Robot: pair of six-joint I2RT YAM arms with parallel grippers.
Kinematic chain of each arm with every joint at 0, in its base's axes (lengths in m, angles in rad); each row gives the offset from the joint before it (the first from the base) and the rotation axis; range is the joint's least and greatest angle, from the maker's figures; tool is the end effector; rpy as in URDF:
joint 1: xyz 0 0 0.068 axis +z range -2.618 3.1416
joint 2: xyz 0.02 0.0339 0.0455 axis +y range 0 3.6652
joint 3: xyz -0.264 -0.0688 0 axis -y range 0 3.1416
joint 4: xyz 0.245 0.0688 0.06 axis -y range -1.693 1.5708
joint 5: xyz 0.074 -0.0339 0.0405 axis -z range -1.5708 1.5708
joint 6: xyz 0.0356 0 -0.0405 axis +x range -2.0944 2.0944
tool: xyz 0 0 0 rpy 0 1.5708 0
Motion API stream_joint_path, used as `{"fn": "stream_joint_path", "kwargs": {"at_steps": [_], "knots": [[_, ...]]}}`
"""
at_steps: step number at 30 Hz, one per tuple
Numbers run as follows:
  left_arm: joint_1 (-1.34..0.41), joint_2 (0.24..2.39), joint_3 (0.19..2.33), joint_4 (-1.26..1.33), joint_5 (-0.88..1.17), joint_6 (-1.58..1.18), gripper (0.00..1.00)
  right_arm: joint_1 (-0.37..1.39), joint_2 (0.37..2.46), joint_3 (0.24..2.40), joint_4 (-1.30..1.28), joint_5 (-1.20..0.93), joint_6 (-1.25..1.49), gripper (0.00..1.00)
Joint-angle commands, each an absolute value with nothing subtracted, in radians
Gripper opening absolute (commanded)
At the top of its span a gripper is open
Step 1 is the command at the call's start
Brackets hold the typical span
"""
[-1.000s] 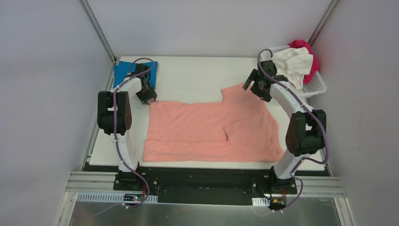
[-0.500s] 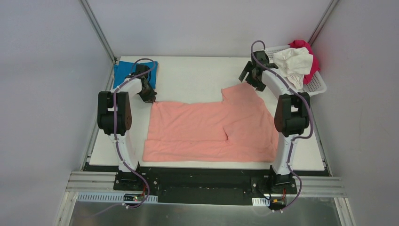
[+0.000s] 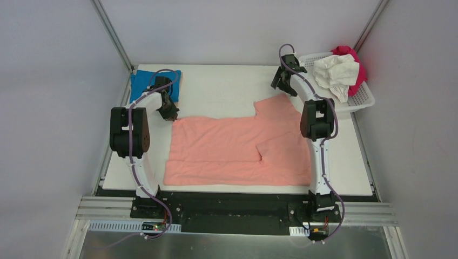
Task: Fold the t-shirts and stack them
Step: Grab the side of the flattened tshirt furthest away from the robot with both arms
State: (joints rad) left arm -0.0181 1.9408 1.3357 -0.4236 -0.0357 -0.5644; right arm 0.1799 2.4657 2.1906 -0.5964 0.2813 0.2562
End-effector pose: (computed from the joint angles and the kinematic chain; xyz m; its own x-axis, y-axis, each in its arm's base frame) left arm 0.4076 -0.0061 0.1757 -0.7235 -0.5216 -0.4523 -0.4584 0.8528 -0.2501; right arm 0.5406 0.0883 0.1870 -0.7274 0.1152 -0.6765 0.1946 0.9800 -0.0424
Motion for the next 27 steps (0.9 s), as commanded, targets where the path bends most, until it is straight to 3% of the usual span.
{"fn": "stream_joint_path", "kwargs": {"at_steps": [1,7,12,18,27], "knots": [[-0.018,1.884,1.328,-0.421,-0.034,-0.548,0.00,0.176,2.502,2.313,-0.699,0.310,0.224,0.86],[-0.018,1.876,1.327,-0.411,-0.017,-0.554,0.00,0.175,2.456,2.213,-0.698,0.287,0.189,0.81],[-0.018,1.873,1.320,-0.407,-0.003,-0.557,0.00,0.175,2.470,2.222,-0.741,0.246,0.163,0.70],[-0.018,1.862,1.316,-0.402,-0.002,-0.556,0.00,0.175,2.472,2.235,-0.751,0.247,0.164,0.38],[-0.022,1.834,1.319,-0.395,0.050,-0.548,0.00,0.177,2.406,2.231,-0.711,0.226,0.144,0.00]]}}
